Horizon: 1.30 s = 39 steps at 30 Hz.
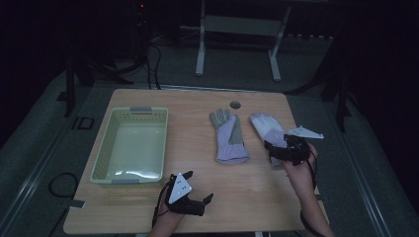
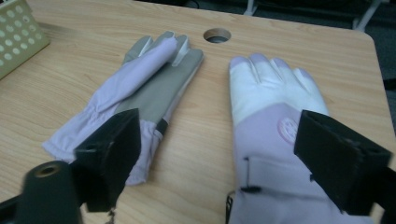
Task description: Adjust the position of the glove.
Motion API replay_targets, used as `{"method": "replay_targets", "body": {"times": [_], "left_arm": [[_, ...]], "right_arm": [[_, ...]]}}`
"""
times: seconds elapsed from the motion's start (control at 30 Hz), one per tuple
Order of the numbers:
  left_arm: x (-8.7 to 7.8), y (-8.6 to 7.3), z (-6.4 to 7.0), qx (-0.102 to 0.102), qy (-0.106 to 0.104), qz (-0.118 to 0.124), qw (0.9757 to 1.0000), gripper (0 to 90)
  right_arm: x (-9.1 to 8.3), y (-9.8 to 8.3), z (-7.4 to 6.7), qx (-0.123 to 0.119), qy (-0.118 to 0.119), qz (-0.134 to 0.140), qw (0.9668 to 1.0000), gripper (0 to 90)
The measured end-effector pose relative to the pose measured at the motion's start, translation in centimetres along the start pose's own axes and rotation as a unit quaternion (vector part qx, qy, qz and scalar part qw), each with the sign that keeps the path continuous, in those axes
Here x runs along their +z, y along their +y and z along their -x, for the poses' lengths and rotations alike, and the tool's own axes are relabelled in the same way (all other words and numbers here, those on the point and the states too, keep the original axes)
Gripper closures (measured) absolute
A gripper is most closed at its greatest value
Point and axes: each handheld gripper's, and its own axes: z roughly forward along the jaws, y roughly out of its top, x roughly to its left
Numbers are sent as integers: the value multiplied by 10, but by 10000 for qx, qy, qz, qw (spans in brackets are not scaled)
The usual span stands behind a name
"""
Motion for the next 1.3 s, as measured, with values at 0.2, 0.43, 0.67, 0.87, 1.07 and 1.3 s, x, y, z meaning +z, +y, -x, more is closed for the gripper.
{"method": "replay_targets", "body": {"times": [0.2,0.43,0.67,0.87,1.07,1.3], "left_arm": [[0,0,0,0,-11,2,10000,0],[0,0,0,10,-5,7,10000,0],[0,0,0,18,-18,7,10000,0],[0,0,1,39,-35,3,10000,0],[0,0,1,33,-52,11,10000,0],[0,0,1,44,-60,1,10000,0]], "right_arm": [[14,14,-13,10,203,55,9998,184],[29,29,-28,-195,243,-24,9995,185],[53,42,-42,-179,381,-188,9989,175],[68,48,-51,-385,333,-322,9982,203],[86,51,-58,-314,422,-465,9975,199],[108,52,-68,-587,395,-637,9955,253]]}}
